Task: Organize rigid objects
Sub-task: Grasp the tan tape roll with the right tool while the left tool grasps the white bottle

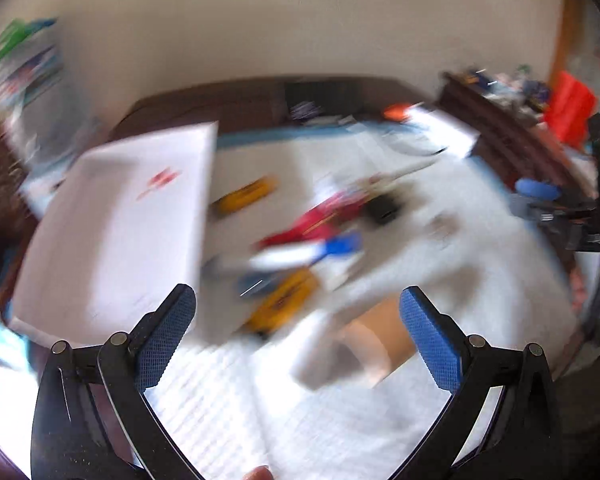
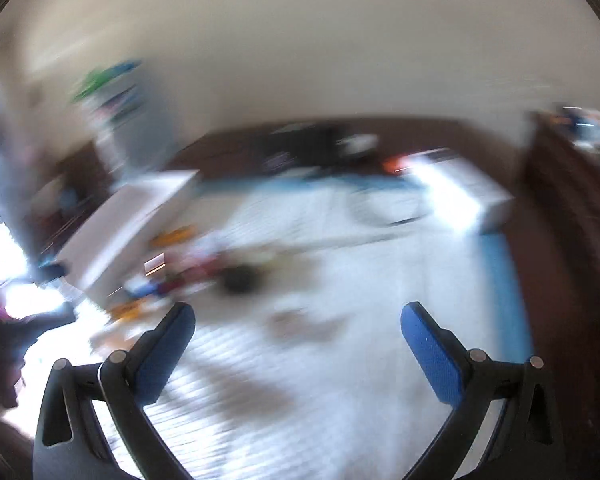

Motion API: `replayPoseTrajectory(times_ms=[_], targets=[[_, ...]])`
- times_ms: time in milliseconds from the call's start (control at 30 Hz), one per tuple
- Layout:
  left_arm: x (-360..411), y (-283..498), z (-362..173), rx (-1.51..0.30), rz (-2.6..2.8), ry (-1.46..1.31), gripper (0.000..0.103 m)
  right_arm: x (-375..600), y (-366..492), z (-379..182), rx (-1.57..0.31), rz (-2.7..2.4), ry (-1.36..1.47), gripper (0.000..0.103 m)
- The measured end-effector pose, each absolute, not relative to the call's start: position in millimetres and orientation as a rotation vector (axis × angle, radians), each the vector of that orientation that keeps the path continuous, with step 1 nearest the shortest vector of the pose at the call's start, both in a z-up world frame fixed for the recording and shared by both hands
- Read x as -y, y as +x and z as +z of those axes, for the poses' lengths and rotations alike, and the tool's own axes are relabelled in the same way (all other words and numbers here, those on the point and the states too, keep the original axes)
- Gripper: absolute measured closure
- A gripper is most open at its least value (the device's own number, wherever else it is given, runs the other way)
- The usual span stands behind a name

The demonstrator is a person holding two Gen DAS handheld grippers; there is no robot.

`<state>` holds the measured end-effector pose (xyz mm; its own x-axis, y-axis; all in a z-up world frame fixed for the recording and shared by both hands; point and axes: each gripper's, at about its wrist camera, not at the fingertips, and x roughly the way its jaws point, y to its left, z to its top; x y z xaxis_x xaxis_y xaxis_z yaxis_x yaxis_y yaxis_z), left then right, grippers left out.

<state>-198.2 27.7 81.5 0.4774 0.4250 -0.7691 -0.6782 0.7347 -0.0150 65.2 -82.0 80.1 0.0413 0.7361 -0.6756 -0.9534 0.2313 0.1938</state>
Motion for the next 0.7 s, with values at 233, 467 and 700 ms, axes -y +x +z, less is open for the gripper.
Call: replayPoseTrajectory(times_ms=[233, 467, 700], targets=[[-27, -238, 52, -0.947, 0.729, -0.308, 0.000, 31, -3, 63, -0.921, 1.537, -0.508, 0.000], [-24, -212, 31, -1.006, 0.597, -0.280, 0.003, -2, -49, 38, -1.002, 1.546, -0.708, 0.000], [-27, -175, 24, -1.020, 0.475, -0.276, 0.017, 9, -27, 20, -1.120, 1.476, -0.642, 0.046]])
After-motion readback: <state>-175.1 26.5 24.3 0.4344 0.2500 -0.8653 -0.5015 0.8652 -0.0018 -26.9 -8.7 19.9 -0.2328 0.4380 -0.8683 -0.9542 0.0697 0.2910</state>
